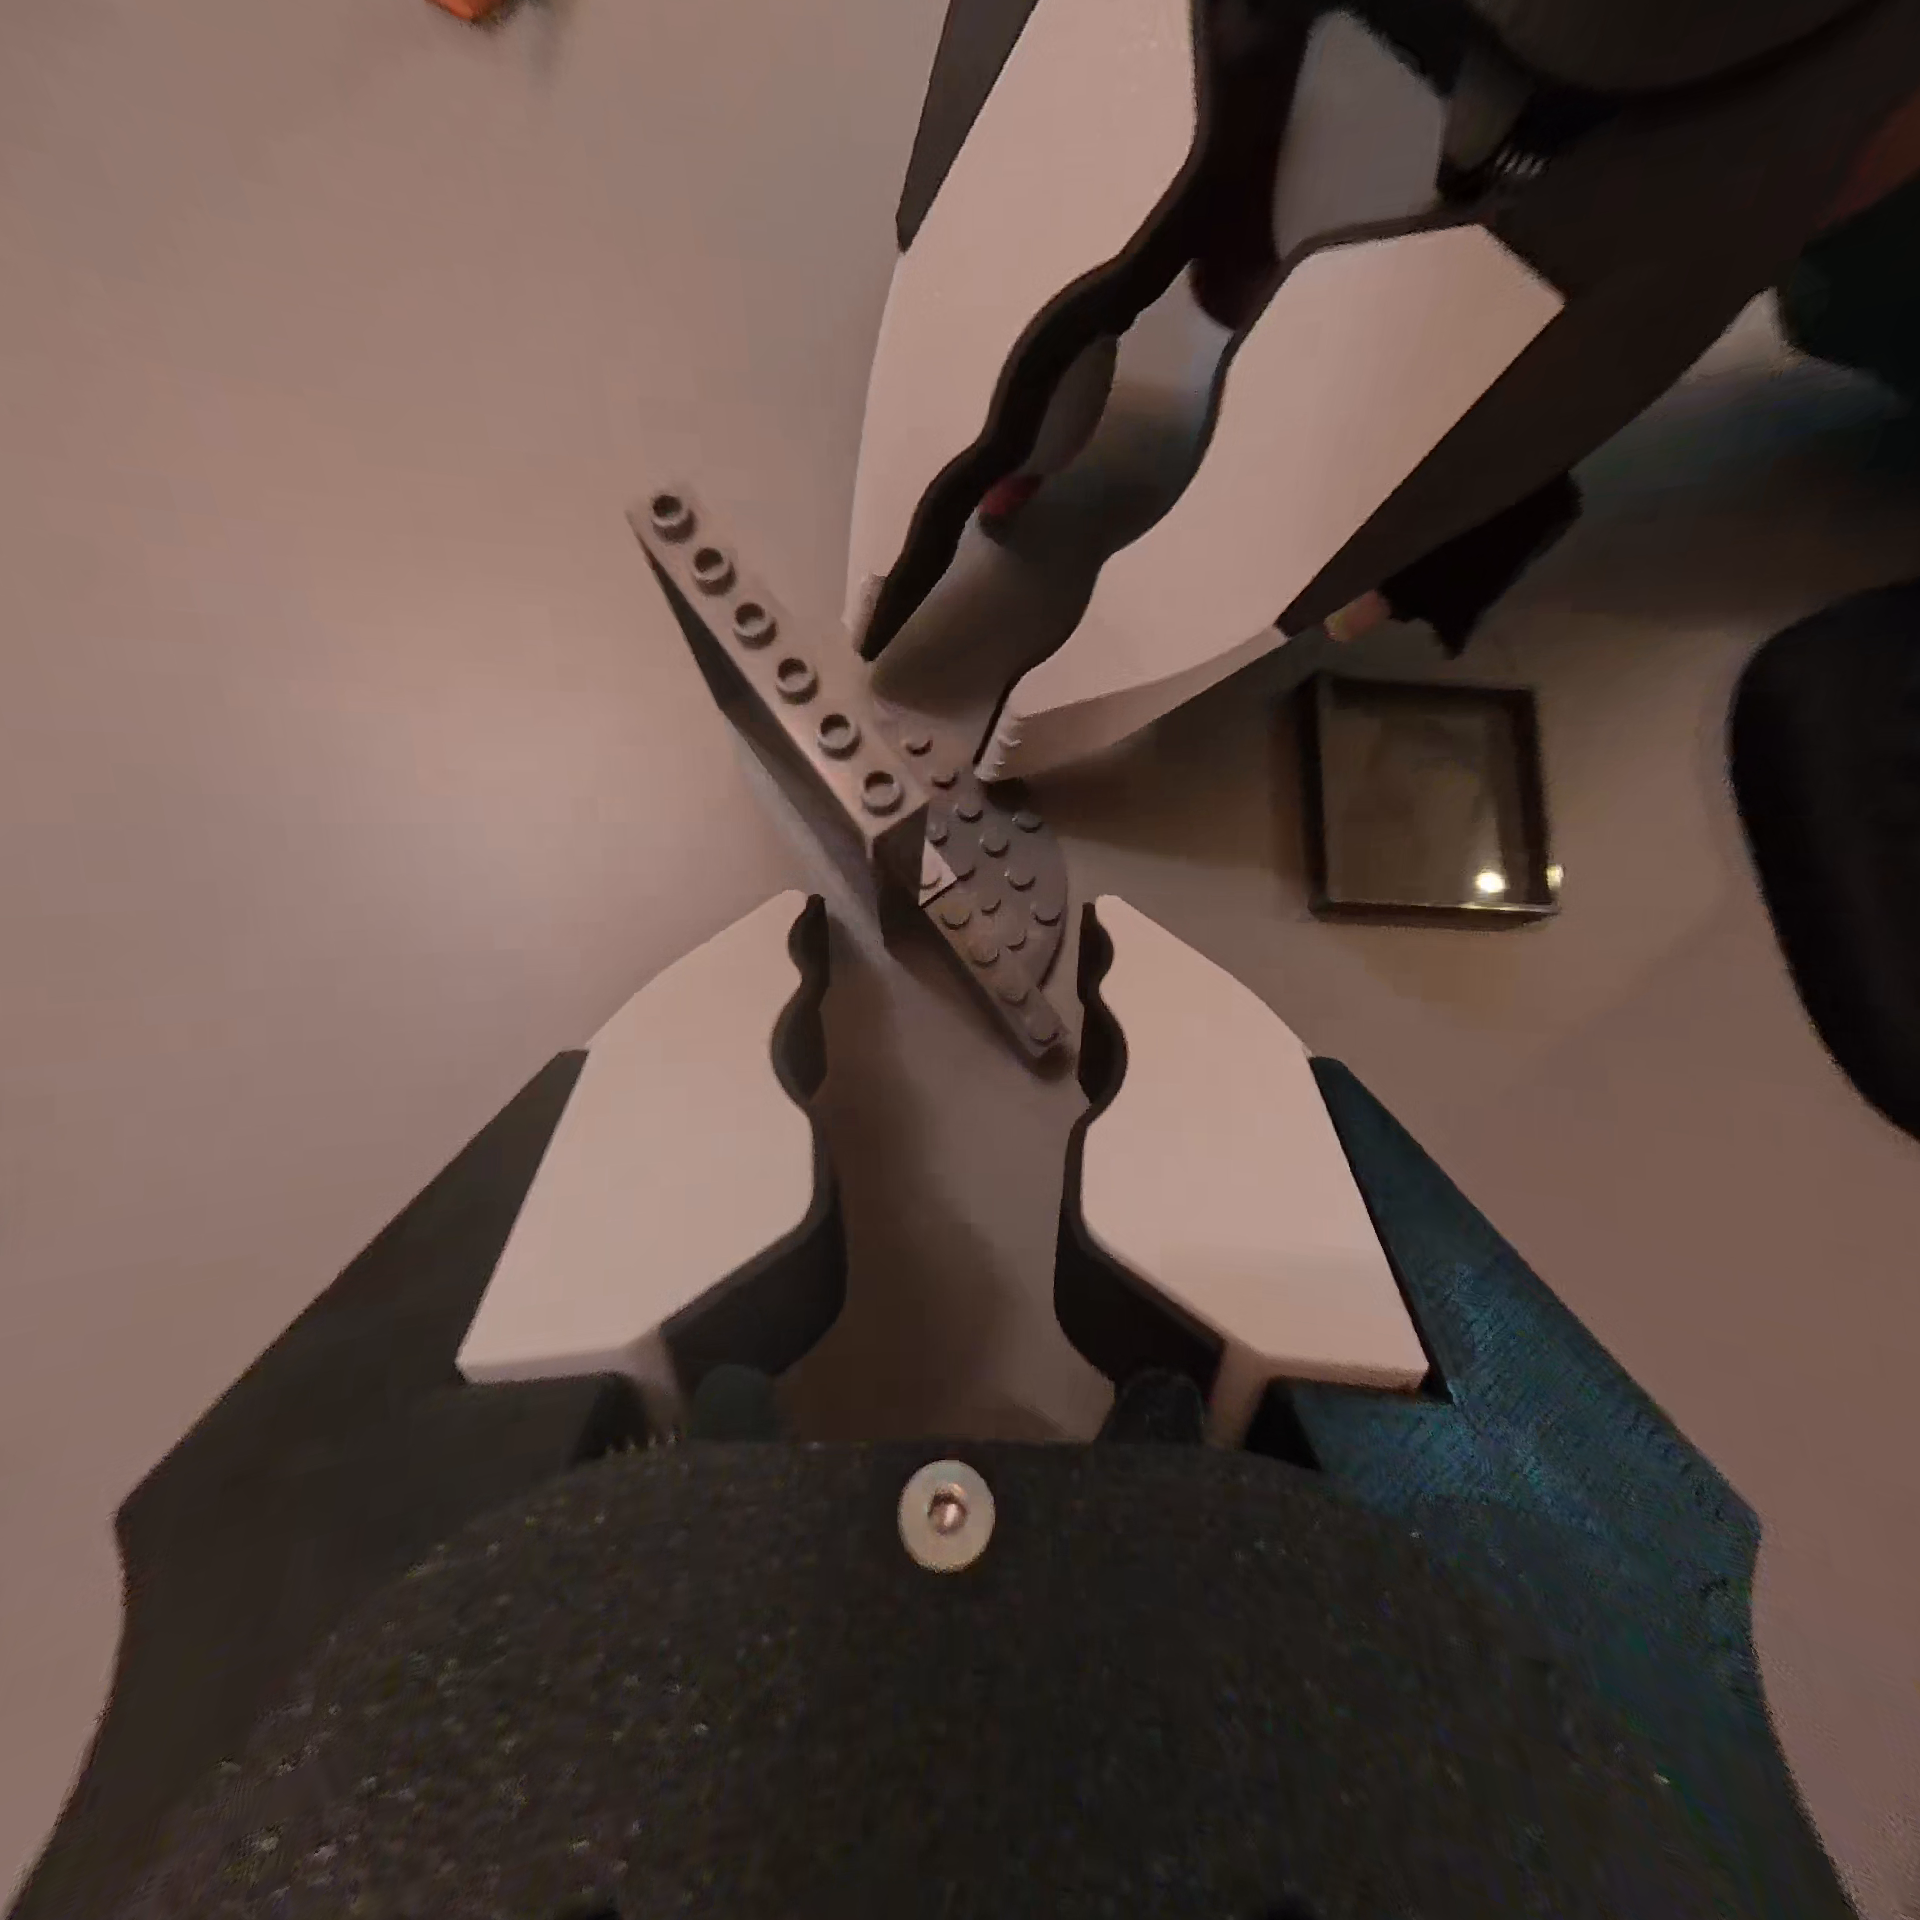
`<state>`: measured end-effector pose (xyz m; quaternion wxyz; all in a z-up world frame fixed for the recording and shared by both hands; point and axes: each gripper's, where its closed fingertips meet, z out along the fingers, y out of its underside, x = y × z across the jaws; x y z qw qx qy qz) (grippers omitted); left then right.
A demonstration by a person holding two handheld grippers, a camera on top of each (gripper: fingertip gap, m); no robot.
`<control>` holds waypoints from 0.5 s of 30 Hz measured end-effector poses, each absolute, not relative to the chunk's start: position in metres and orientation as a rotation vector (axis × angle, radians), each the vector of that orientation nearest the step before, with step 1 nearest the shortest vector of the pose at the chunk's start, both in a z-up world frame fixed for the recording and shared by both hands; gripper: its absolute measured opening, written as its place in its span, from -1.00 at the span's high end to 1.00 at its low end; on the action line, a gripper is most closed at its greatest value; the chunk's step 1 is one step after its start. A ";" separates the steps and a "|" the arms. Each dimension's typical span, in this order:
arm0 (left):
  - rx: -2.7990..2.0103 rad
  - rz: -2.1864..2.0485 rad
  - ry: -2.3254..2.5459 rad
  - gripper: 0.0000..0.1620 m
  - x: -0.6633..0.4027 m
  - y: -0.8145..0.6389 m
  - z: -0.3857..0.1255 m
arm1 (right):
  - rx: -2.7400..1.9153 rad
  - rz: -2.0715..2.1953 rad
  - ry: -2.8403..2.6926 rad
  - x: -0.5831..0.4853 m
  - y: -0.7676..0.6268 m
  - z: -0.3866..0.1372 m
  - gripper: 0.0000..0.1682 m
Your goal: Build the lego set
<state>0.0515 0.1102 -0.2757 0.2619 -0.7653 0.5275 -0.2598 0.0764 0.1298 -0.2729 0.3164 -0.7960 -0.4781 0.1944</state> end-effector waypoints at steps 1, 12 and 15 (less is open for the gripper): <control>-2.071 -0.658 1.426 0.46 0.051 0.112 -0.278 | -2.091 0.507 -1.264 0.077 0.129 -0.273 0.68; -2.059 -0.574 1.471 0.60 0.045 0.114 -0.276 | -2.049 0.554 -1.256 0.081 0.116 -0.270 0.68; -2.000 -0.570 1.483 0.84 0.041 0.115 -0.271 | -2.048 0.580 -1.243 0.080 0.115 -0.269 0.68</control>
